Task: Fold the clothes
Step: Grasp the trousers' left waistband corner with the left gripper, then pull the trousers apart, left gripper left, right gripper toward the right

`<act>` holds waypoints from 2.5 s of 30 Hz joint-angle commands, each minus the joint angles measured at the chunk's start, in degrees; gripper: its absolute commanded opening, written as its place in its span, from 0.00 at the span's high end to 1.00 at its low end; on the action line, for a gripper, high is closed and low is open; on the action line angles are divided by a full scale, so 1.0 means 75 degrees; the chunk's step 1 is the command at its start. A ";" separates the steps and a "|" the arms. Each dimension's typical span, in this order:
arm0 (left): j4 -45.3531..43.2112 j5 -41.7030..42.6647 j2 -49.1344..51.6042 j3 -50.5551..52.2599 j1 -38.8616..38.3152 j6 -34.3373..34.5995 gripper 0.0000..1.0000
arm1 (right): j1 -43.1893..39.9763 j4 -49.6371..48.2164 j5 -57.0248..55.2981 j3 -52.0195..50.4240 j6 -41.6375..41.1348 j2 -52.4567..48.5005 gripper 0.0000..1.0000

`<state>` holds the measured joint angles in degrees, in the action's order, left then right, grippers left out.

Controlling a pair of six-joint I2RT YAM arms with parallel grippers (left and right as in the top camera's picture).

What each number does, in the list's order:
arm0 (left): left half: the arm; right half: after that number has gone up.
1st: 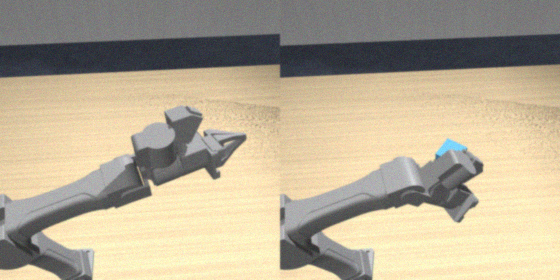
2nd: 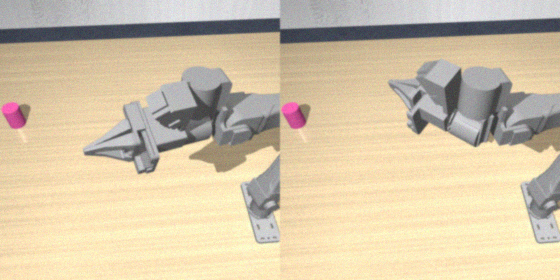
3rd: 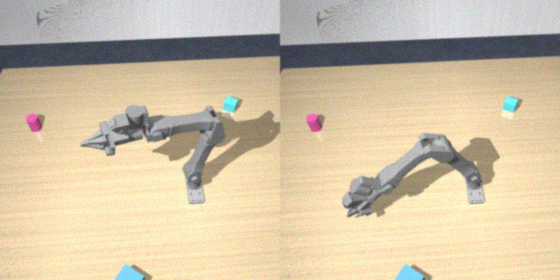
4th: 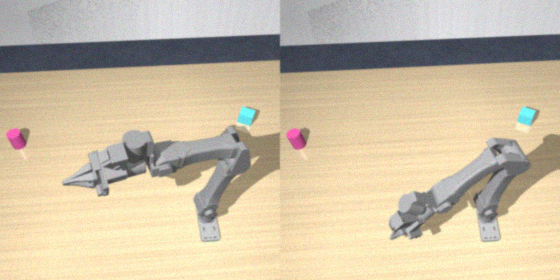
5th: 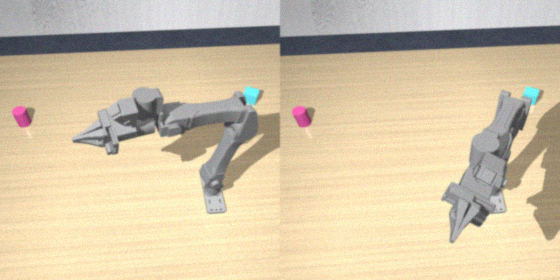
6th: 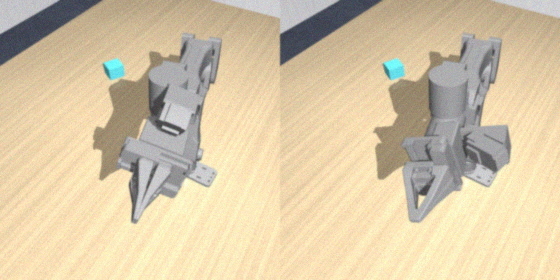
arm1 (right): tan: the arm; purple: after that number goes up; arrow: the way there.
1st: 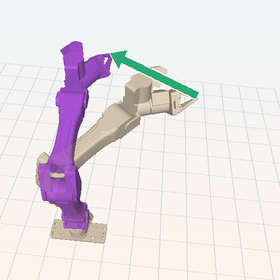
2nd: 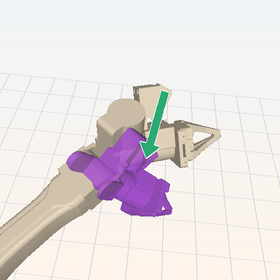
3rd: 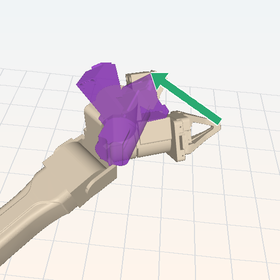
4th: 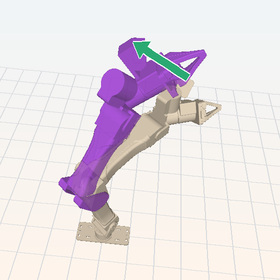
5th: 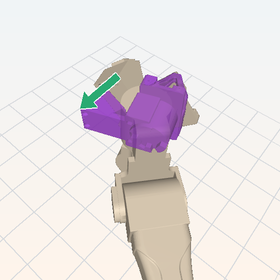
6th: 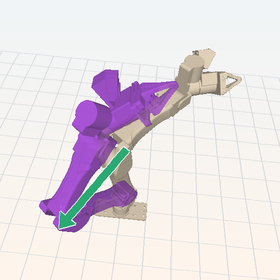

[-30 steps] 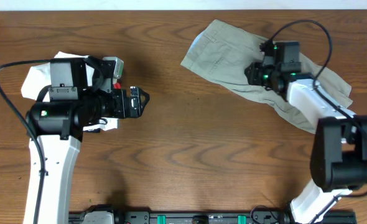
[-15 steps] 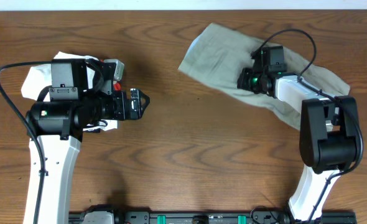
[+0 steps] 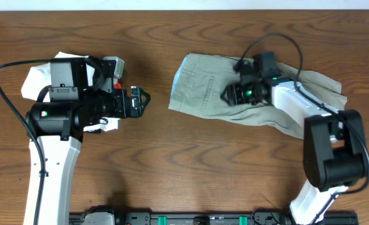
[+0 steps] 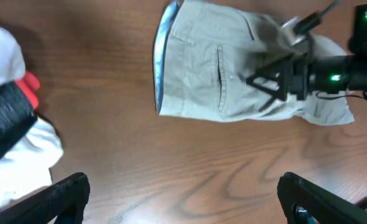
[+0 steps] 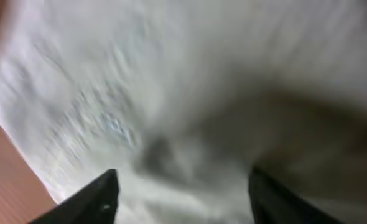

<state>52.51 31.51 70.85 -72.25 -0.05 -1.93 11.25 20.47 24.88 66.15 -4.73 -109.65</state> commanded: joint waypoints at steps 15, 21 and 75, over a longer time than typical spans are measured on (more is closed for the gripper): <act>-0.4674 -0.0003 0.3684 -0.0157 -0.1373 0.0297 0.05 | -0.0769 0.0213 0.0256 -0.0015 -0.1786 0.0839 0.34; -0.6784 -0.0009 0.4928 -0.0157 -0.1667 0.0530 0.14 | -0.0973 0.0903 0.0256 -0.0015 -0.1475 0.0842 0.36; -0.9906 -0.1099 0.7192 -0.0286 -0.2428 0.0930 0.29 | -0.1163 0.2952 -0.0341 -0.0015 -0.0557 0.0842 0.42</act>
<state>-21.50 23.73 123.50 -73.65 -17.54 5.37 3.11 42.24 22.31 65.98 -9.78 -103.59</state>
